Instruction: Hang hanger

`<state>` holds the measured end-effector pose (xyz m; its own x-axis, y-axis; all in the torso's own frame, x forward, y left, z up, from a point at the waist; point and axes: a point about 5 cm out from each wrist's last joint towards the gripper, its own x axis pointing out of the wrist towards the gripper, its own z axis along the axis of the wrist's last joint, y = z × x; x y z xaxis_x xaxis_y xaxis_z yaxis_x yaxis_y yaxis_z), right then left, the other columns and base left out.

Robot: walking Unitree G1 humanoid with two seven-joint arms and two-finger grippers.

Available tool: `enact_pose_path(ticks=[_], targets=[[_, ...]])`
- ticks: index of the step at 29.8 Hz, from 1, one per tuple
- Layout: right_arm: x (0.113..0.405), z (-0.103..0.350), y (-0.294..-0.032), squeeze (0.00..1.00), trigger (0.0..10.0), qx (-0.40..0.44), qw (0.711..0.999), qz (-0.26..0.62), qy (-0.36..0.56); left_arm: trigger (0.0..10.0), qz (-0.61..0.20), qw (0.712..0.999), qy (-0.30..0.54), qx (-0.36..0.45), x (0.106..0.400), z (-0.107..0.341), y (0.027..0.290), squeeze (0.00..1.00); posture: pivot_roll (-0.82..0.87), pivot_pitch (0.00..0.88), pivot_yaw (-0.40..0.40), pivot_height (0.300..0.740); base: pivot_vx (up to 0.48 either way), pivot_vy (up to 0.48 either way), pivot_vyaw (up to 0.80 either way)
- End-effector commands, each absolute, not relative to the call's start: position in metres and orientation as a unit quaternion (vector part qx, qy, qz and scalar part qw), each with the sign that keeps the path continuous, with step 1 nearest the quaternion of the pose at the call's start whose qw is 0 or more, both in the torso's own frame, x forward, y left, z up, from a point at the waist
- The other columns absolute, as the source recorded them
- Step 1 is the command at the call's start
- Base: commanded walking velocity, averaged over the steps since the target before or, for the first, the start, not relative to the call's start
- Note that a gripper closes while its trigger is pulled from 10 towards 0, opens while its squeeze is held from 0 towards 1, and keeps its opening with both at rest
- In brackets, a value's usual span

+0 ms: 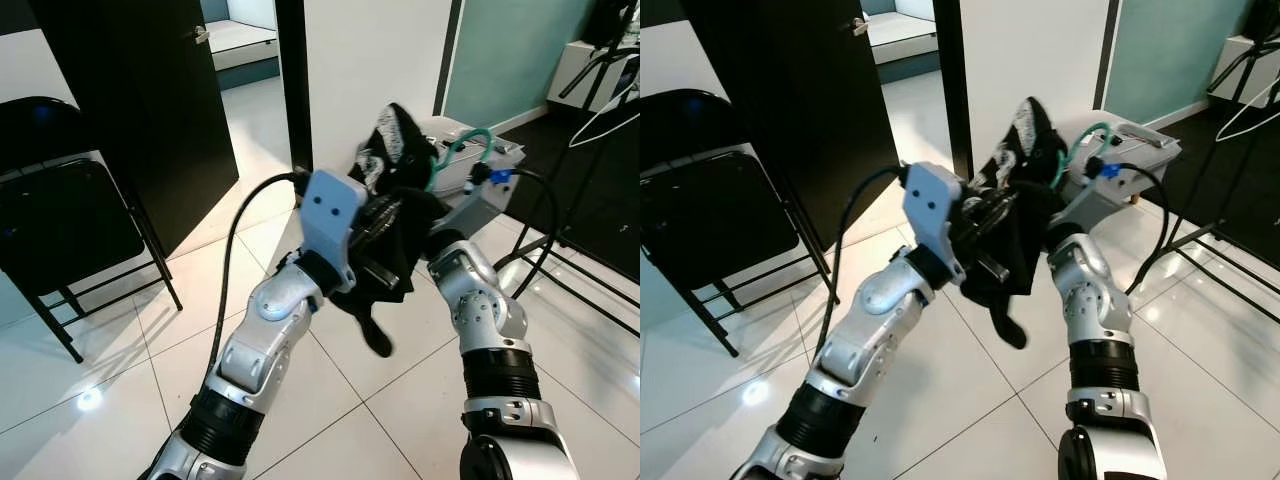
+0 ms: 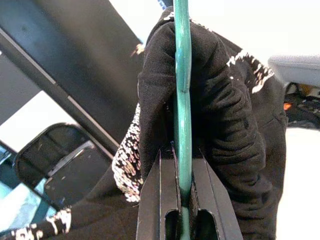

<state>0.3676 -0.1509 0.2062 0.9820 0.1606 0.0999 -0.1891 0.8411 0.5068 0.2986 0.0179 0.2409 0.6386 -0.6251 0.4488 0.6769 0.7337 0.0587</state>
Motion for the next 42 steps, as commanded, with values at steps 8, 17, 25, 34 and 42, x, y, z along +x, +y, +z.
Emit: enact_pose_path(ticks=[8, 17, 25, 34, 42], targets=[[0.369, 0.214, -0.169, 0.0, 10.0, 0.279, 0.955, 0.099, -0.023, 10.0, -0.304, 0.935, -0.162, 0.082, 0.314, 0.208, 0.055, 1.0, -0.07, 0.003, 0.035, 0.74, 0.0, 0.0, 0.0], [0.365, 0.214, -0.17, 0.0, 10.0, 0.303, 0.946, 0.118, -0.007, 10.0, -0.362, 0.917, -0.108, 0.125, 0.301, 0.184, 0.055, 1.0, -0.07, 0.004, 0.036, 0.74, 0.0, 0.0, 0.0], [0.36, 0.211, -0.161, 0.0, 10.0, 0.266, 0.943, 0.194, 0.037, 10.0, -0.414, 0.892, -0.104, 0.148, 0.291, 0.179, 0.046, 1.0, -0.07, 0.001, 0.036, 0.74, 0.0, 0.0, 0.0], [0.329, 0.202, -0.182, 0.0, 10.0, 0.12, 0.913, 0.379, 0.091, 10.0, -0.398, 0.891, -0.146, 0.162, 0.297, 0.201, 0.073, 1.0, -0.08, 0.0, 0.03, 0.74, 0.0, 0.0, 0.0], [0.306, 0.201, -0.208, 0.0, 10.0, 0.073, 0.884, 0.452, 0.099, 10.0, -0.369, 0.898, -0.194, 0.141, 0.301, 0.236, 0.114, 1.0, -0.07, 0.0, 0.024, 0.74, 0.0, 0.0, 0.0]])
